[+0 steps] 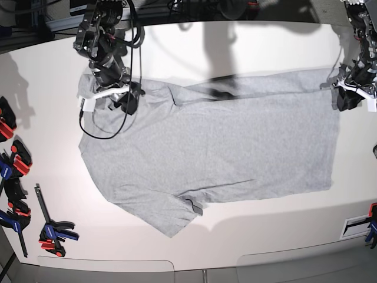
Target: Fold the T-shirt properly
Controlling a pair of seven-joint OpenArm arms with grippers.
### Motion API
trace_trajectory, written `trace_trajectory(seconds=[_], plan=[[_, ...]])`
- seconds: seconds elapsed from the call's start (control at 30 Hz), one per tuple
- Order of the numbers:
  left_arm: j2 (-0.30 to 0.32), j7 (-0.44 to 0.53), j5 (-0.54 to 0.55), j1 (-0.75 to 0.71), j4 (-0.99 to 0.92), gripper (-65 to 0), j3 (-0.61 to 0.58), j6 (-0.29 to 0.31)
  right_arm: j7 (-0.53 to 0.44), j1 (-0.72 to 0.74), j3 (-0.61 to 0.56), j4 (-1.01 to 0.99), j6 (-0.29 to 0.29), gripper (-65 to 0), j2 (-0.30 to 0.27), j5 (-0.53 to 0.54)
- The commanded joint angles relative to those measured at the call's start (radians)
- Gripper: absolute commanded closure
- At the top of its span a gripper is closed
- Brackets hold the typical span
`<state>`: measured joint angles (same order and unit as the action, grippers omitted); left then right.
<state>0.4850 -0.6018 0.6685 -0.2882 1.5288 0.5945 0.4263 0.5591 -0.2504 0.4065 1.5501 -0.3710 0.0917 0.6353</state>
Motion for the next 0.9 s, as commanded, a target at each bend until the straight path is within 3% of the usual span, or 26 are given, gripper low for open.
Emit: trace_trajectory(seconds=[0.0,0.1,0.23,0.5,0.77,0.87], plan=[[0.022,0.026,0.013,0.005,0.016,-17.3,0.006,0.003,-0.02,0.007,0.0,0.013,-0.015,-9.8,-0.003,0.018],[0.023,0.026,0.013,0.005,0.016,-17.3,0.006,0.003,-0.02,0.01,0.0,0.013,-0.019,0.0,-0.003,0.018],[0.023,0.026,0.013,0.005,0.016,-17.3,0.006,0.003,-0.019,0.037,0.0,0.013,-0.053,0.0,-0.002,0.029],[0.023,0.026,0.013,0.005,0.016,-17.3,0.006,0.003,-0.02,0.168,-0.015,0.013,-0.057,0.0,0.0,0.011],[0.023,0.025,0.013,0.005,0.016,-17.3,0.006,0.004,-0.028,0.289,-0.129,0.013,-0.06,0.0,0.003,-0.101],[0.023,0.019,0.013,0.005,0.016,-17.3,0.006,0.004,-0.031,0.328,-0.139,0.013,-0.06,-0.1,0.029,-0.15]])
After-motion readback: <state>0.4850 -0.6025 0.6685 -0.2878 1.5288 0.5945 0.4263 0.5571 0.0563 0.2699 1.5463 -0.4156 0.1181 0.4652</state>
